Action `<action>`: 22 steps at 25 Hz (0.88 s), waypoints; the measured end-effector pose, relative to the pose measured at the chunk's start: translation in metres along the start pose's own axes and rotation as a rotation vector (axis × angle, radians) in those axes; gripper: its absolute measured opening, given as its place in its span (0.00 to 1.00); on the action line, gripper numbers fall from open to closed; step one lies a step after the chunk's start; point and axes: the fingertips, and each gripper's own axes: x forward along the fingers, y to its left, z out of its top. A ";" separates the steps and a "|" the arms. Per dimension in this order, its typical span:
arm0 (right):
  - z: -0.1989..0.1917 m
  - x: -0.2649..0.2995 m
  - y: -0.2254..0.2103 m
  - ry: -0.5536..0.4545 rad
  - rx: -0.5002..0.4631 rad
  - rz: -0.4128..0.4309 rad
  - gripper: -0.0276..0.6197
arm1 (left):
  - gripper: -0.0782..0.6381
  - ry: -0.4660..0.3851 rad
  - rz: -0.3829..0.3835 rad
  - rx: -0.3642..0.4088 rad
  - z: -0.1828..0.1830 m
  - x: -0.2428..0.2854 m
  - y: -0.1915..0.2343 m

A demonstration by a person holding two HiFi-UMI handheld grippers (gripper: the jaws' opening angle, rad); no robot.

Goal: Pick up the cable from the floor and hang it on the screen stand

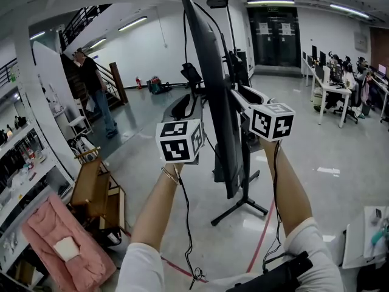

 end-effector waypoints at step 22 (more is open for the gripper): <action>-0.037 -0.060 0.023 -0.026 0.142 -0.042 0.30 | 0.24 0.105 -0.022 -0.162 -0.070 -0.049 -0.027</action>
